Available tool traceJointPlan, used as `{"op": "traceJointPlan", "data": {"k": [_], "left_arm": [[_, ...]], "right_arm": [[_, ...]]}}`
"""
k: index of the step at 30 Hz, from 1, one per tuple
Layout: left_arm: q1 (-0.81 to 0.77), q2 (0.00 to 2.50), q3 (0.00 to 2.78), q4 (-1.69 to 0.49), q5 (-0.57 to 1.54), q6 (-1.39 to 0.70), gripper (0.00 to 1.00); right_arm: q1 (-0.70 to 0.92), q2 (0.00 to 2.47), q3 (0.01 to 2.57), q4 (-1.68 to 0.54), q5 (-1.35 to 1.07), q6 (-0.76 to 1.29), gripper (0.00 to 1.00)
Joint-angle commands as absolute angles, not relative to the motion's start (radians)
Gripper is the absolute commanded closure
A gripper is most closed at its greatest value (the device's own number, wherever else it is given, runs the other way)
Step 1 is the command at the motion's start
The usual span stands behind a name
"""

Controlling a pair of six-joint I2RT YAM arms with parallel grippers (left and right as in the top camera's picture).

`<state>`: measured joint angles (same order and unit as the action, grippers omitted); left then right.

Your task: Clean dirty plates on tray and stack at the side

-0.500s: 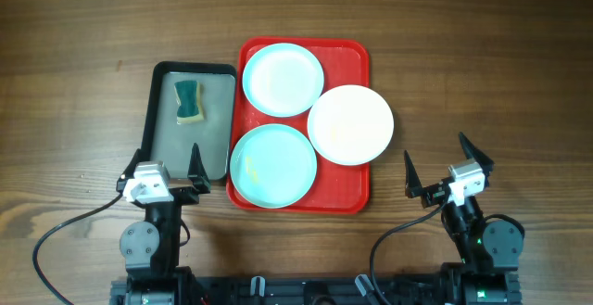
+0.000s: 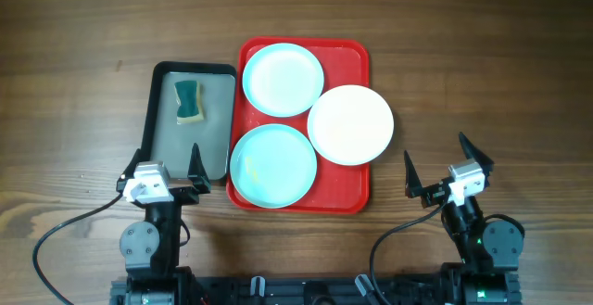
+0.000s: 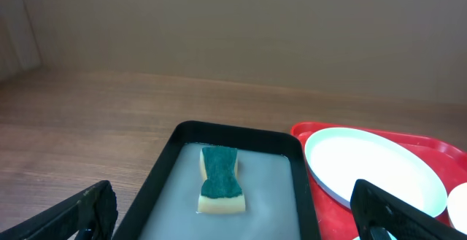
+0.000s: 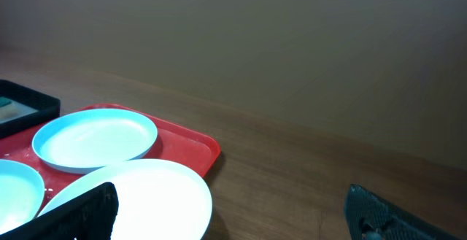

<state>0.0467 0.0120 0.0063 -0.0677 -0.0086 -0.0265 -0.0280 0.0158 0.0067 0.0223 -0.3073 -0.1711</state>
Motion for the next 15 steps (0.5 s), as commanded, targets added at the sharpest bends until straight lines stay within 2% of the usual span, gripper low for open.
{"op": "traceJointPlan", "data": {"k": [1,15], "left_arm": [[0.042,0.007,0.006,-0.075,0.010,-0.007,0.00],[0.042,0.007,0.006,-0.075,0.010,-0.007,0.00]], "right_arm": [[-0.028,0.016,0.005,0.026,-0.319,-0.183,0.00],[-0.028,0.016,0.005,0.026,-0.319,-0.183,0.00]]}}
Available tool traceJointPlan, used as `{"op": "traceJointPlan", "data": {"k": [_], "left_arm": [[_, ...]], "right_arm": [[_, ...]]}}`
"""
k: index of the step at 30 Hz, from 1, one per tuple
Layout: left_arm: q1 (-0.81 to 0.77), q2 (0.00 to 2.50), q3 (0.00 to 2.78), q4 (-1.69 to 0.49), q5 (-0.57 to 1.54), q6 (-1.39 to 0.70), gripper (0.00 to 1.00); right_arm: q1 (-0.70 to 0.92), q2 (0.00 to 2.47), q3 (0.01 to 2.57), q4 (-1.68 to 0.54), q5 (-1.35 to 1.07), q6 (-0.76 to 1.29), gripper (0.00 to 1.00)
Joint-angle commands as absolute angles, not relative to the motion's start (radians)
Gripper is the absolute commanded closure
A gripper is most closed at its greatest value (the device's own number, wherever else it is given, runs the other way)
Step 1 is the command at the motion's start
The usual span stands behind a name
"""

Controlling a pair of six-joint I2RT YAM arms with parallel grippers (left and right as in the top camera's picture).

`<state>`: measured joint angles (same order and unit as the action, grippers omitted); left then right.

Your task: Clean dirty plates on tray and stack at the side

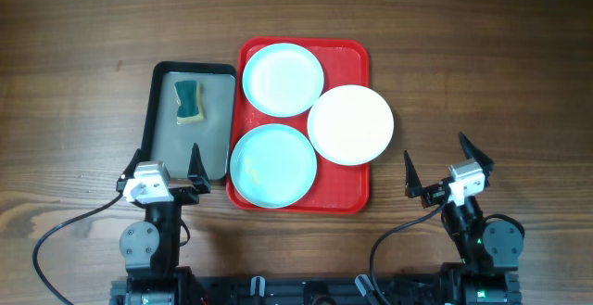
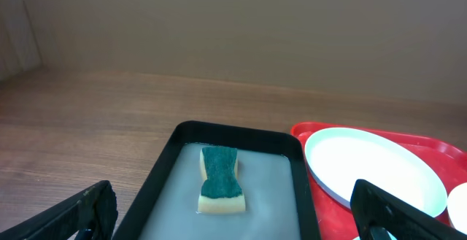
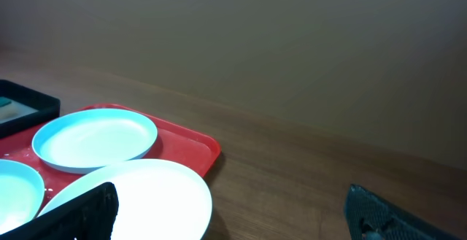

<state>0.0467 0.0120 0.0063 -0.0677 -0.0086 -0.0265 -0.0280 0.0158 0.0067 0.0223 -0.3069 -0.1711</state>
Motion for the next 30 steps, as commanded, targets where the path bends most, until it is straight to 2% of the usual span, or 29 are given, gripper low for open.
{"op": "traceJointPlan", "data": {"k": [1,30], "left_arm": [[0.042,0.007,0.006,-0.076,0.010,-0.007,0.00],[0.042,0.007,0.006,-0.076,0.010,-0.007,0.00]], "right_arm": [[-0.028,0.016,0.005,0.026,-0.319,-0.183,0.00],[-0.010,0.017,0.005,0.025,-0.315,-0.183,0.00]]}}
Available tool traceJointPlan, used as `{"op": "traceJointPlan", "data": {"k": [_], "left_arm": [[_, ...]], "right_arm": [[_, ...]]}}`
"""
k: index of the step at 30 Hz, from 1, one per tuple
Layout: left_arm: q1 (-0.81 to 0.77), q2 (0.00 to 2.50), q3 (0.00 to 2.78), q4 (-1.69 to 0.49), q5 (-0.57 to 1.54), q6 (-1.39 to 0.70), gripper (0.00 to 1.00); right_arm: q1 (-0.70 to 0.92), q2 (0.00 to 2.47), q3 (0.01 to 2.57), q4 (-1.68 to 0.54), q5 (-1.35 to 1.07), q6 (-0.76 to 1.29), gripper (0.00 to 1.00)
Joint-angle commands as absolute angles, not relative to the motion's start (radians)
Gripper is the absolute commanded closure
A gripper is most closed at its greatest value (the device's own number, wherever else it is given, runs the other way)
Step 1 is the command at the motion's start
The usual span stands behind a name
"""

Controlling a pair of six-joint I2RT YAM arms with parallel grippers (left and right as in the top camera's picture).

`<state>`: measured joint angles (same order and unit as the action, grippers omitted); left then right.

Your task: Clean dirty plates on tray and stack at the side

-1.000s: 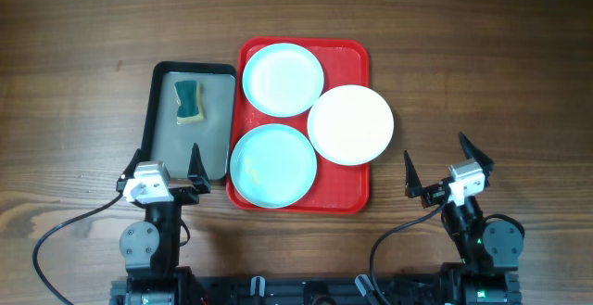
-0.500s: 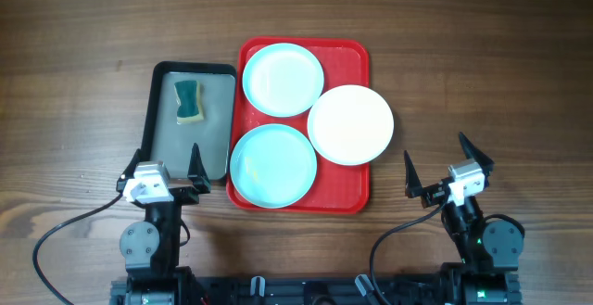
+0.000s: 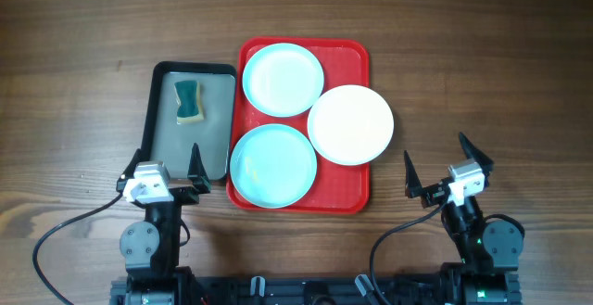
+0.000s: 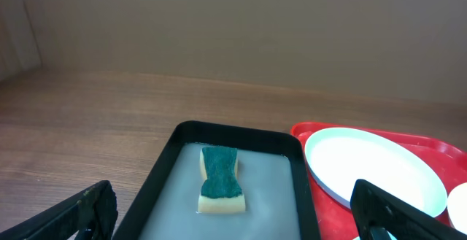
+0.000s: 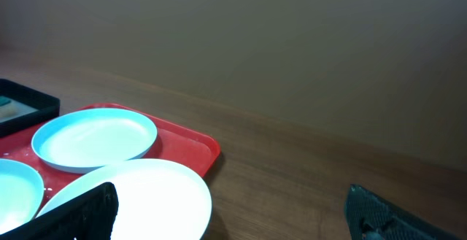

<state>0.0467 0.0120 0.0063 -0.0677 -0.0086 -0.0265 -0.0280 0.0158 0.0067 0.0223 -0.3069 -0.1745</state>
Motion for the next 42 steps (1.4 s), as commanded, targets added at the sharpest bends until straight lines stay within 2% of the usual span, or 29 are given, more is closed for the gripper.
{"op": "traceJointPlan", "data": {"k": [1,22,28,42], "left_arm": [[0.042,0.007,0.006,-0.076,0.010,-0.007,0.00],[0.042,0.007,0.006,-0.075,0.011,-0.007,0.00],[0.042,0.007,0.006,-0.075,0.010,-0.007,0.00],[0.042,0.007,0.006,-0.076,0.010,-0.007,0.00]], "right_arm": [[-0.008,0.017,0.006,0.025,-0.316,-0.183,0.00],[-0.007,0.017,0.005,0.027,-0.334,-0.174,0.00],[-0.007,0.017,0.005,0.028,-0.357,0.067,0.00],[-0.007,0.018,0.005,0.028,-0.357,0.081,0.00]]}}
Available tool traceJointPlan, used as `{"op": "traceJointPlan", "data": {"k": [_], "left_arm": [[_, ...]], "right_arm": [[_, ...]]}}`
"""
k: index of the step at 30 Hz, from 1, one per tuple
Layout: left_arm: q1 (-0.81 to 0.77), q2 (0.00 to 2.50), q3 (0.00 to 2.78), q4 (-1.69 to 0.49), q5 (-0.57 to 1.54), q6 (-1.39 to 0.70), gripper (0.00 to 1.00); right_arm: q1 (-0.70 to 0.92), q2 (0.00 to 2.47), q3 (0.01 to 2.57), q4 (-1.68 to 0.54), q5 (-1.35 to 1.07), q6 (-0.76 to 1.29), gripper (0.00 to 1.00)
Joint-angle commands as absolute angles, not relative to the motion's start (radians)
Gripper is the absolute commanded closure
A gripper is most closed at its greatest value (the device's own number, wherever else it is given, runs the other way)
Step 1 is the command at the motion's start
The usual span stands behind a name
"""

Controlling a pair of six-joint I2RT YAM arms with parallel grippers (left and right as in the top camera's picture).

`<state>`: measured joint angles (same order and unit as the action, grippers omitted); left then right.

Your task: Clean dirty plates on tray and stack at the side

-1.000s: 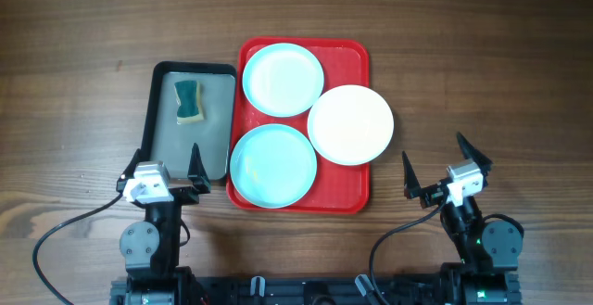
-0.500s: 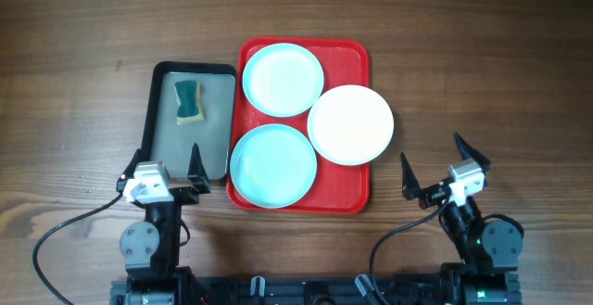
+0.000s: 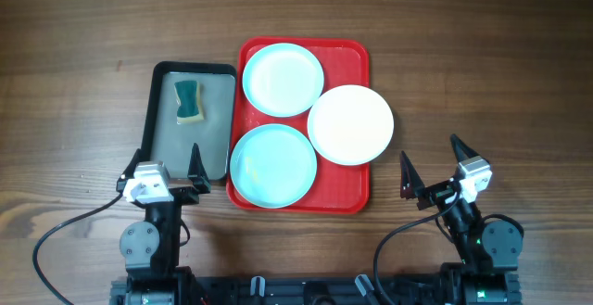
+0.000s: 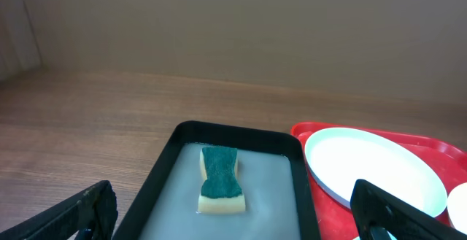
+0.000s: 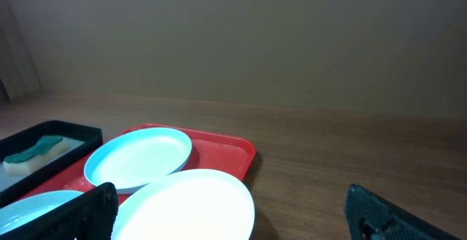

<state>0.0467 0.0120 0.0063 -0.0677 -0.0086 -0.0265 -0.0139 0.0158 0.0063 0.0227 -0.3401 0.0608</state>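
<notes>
Three plates lie on the red tray (image 3: 355, 57): a pale blue plate (image 3: 283, 79) at the far end, a second pale blue plate (image 3: 273, 165) near the front, and a white plate (image 3: 350, 124) overhanging the tray's right rim. A green-topped yellow sponge (image 3: 189, 101) lies in the black basin (image 3: 152, 110) left of the tray. My left gripper (image 3: 159, 165) stands open near the basin's front end. My right gripper (image 3: 433, 168) stands open at the front right, turned toward the white plate (image 5: 182, 203).
The basin (image 4: 168, 160) holds shallow cloudy water around the sponge (image 4: 220, 179). Bare wooden table (image 3: 482, 73) lies to the right of the tray and beyond it. Cables trail from both arm bases at the table's front edge.
My right gripper has turned to the left, so its view now takes in more of the tray and the basin. The left gripper, plates and sponge are where they were.
Both grippers stood open at the front of the table through all three earlier moments, with plates on the tray and the sponge in the basin unmoved. Only now has the right gripper swung leftward toward the tray.
</notes>
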Motion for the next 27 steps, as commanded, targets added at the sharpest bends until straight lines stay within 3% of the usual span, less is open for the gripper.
{"op": "traceJointPlan", "data": {"k": [1,18,27], "left_arm": [[0.042,0.007,0.006,-0.076,0.010,-0.007,0.00],[0.042,0.007,0.006,-0.064,0.119,-0.013,0.00],[0.042,0.022,0.137,-0.104,0.213,-0.284,0.00]], "right_arm": [[-0.007,0.018,0.005,0.028,-0.357,0.081,0.00],[-0.007,0.018,0.006,0.044,-0.361,0.160,0.00],[-0.007,0.102,0.239,-0.080,-0.356,0.157,0.00]]}}
